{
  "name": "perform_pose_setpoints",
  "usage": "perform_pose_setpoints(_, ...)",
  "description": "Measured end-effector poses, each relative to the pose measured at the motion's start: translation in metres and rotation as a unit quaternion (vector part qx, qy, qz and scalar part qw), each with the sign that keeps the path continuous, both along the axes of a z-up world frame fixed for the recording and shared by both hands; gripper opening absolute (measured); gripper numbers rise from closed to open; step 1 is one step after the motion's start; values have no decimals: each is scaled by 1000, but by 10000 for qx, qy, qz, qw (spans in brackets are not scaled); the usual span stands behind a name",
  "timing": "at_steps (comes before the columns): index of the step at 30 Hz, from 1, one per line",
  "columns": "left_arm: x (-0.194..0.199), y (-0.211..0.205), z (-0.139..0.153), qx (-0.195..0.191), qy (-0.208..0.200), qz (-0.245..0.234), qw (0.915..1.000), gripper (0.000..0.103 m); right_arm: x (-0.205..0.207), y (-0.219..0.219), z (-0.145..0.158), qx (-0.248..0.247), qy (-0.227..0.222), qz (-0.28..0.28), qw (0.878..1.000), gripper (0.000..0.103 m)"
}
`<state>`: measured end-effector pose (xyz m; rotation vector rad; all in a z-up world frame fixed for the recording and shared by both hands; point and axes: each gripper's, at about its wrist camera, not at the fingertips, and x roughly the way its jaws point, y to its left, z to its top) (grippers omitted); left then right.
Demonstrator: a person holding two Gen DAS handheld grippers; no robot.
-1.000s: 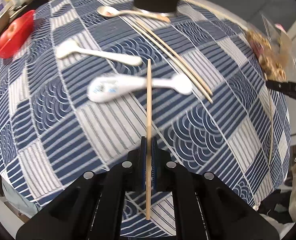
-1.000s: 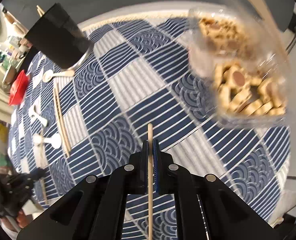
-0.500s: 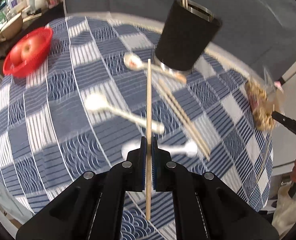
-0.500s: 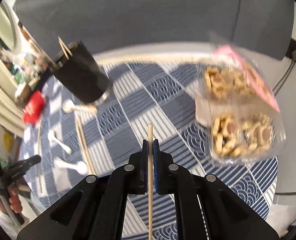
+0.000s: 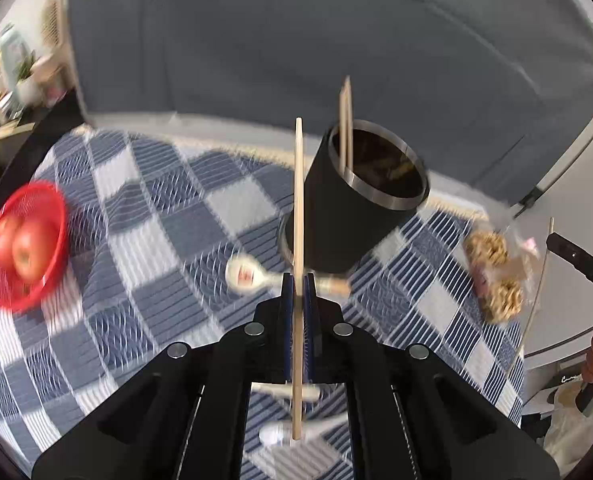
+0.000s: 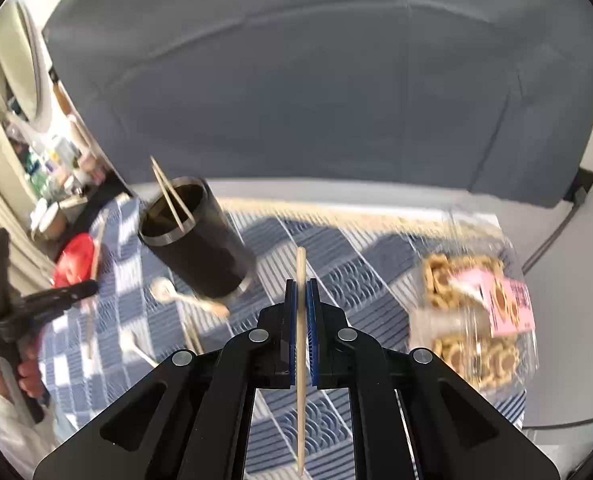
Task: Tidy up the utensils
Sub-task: 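Lift both held chopsticks and carry them over the black holder, then open the left gripper into the holder while the right gripper opens too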
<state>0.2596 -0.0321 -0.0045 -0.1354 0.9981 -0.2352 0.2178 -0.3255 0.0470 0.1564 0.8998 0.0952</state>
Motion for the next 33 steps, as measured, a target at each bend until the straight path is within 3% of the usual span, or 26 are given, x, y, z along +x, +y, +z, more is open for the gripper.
perform_pose_setpoints(3, 22, -1, 16, -76, -184, -243, 9995, 5, 14, 6, 22, 94, -153, -84, 9998, 5)
perform_pose_setpoints(6, 37, -4, 27, -194, -349, -476, 9981, 5, 26, 10, 40, 655, -337, -79, 9972, 5)
perform_pose_setpoints(12, 71, -8, 53, -627, -691, -622, 9937, 5, 50, 30, 68, 499, -658, -384, 9958, 5)
perform_pose_setpoints(18, 97, -21, 62, -689, -913, -878, 9896, 5, 82, 48, 71, 685, -669, -268, 9950, 5)
perform_pose_setpoints(27, 130, -31, 47, -1200, -1333, -1269, 9756, 5, 111, 76, 74, 677, -709, -122, 9951, 5)
perform_pose_setpoints(33, 130, -36, 29, -1473, -1589, -1354, 9668, 5, 111, 83, 83, 428, -996, -144, 9940, 5)
